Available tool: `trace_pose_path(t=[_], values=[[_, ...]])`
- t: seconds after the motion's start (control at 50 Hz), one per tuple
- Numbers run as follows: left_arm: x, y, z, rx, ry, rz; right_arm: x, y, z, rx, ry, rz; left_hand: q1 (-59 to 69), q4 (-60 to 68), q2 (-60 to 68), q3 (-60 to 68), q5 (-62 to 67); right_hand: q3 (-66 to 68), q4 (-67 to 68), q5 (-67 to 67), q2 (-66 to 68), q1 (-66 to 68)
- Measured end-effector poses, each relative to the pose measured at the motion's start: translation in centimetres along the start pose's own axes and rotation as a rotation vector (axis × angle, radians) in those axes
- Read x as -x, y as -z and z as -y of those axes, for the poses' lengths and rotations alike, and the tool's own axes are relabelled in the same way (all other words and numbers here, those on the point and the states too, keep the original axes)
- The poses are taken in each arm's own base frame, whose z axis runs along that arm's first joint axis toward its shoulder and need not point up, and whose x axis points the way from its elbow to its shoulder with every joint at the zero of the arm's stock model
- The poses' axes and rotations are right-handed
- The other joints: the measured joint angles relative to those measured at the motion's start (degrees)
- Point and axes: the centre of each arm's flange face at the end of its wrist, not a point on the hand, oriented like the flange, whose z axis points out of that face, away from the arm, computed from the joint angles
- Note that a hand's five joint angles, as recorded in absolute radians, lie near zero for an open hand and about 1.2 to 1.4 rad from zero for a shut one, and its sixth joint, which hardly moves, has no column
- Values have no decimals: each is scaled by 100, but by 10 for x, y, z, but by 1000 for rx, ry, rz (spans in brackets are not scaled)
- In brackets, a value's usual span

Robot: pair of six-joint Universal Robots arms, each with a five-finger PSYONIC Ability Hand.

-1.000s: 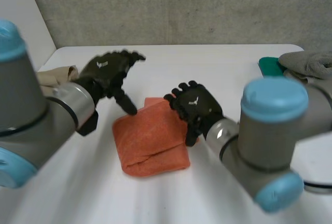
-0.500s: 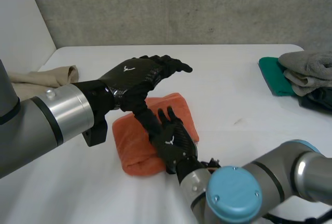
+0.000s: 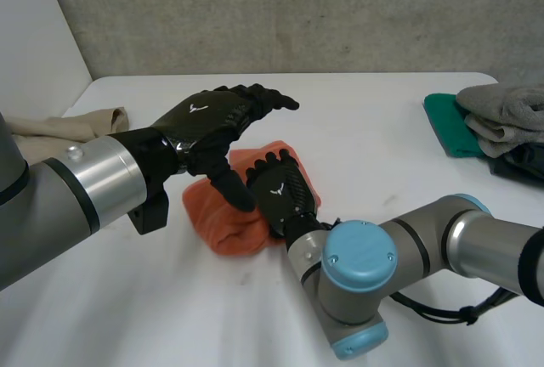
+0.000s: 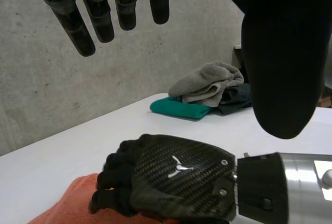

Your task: Fold the laundry.

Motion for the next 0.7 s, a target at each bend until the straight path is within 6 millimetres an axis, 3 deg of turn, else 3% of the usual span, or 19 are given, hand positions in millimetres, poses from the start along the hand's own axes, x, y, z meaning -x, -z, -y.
trace_pose_path(t=[0.12, 0.32, 0.42, 0.54, 0.56, 0.68, 0.7], values=[[4, 1, 0, -6, 3, 11, -8, -17, 3, -38, -7, -35, 0, 0, 0, 0, 0, 3691, 3723, 3511, 3728, 3092], [10, 3, 7, -38, -6, 28, -36, -49, 22, -158, -56, -102, 0, 0, 0, 0, 0, 3838, 4036, 3695, 3813, 3093], [10, 6, 19, -78, -13, 35, -65, -65, 36, -210, -86, -150, 0, 0, 0, 0, 0, 3839, 4038, 3734, 3813, 3093], [9, 12, 41, -159, -25, 39, -122, -77, 67, -298, -111, -255, 0, 0, 0, 0, 0, 3839, 4041, 3734, 3813, 3093], [9, 13, 47, -187, -27, 40, -147, -78, 77, -329, -110, -304, 0, 0, 0, 0, 0, 3839, 4043, 3737, 3813, 3093], [6, 16, 61, -243, -16, 35, -225, -75, 89, -379, -91, -454, 0, 0, 0, 0, 0, 3862, 4045, 3777, 3813, 3093], [5, 16, 62, -250, -11, 30, -253, -71, 86, -385, -85, -503, 0, 0, 0, 0, 0, 3862, 4047, 3777, 3813, 3093]])
